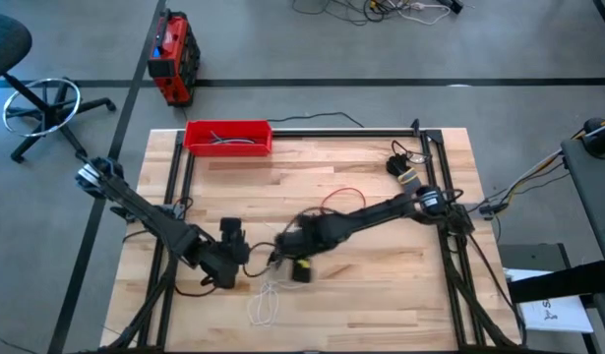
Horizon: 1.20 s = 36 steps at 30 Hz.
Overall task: Coil cords
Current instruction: Uncoil the white wire from the black spool
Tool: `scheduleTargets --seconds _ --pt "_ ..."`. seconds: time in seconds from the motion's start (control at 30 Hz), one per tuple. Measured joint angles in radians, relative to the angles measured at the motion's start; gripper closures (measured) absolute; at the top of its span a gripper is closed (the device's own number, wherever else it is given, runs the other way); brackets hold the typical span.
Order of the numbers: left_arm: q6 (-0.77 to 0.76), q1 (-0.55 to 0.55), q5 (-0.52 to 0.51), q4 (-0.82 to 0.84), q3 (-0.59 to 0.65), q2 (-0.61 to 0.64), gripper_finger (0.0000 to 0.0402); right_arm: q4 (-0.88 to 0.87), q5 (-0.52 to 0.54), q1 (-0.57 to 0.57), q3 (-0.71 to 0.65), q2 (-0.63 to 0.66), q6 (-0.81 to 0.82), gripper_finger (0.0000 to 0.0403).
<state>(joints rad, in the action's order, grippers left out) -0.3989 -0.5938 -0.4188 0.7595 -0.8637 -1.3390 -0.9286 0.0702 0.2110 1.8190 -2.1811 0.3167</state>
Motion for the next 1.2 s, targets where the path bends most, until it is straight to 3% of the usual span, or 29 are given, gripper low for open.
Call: scheduleTargets --seconds 0.13,0.2,0.4,0.63,0.83,1.07,1.2 --pt "0.025 0.000 -0.053 -0.005 -0.030 0.042 0.0219 0.353 -0.015 -0.006 0.138 0.000 -0.158 0.0228" --pt "0.024 -0.001 -0.067 -0.030 -0.031 0.064 0.0223 0.392 -0.019 -0.006 0.202 0.003 -0.225 0.0229" --pt "0.054 -0.002 -0.097 -0.274 0.036 0.099 0.0241 0.020 -0.015 -0.009 0.374 0.003 -0.189 0.0229" --pt "0.108 0.018 -0.124 -0.580 0.119 0.076 0.0256 -0.616 0.061 0.016 0.396 0.002 0.020 0.0229" --pt "0.125 0.102 0.019 -0.765 0.120 -0.068 0.0256 -0.584 0.087 0.097 0.351 0.035 0.057 0.0229" --pt "0.150 0.129 0.040 -0.558 -0.053 -0.296 0.0260 -0.601 0.206 0.143 0.350 0.064 0.141 0.0229" --pt "0.148 0.134 0.000 -0.276 -0.188 -0.406 0.0264 -0.610 0.204 0.151 0.348 0.068 0.146 0.0229"
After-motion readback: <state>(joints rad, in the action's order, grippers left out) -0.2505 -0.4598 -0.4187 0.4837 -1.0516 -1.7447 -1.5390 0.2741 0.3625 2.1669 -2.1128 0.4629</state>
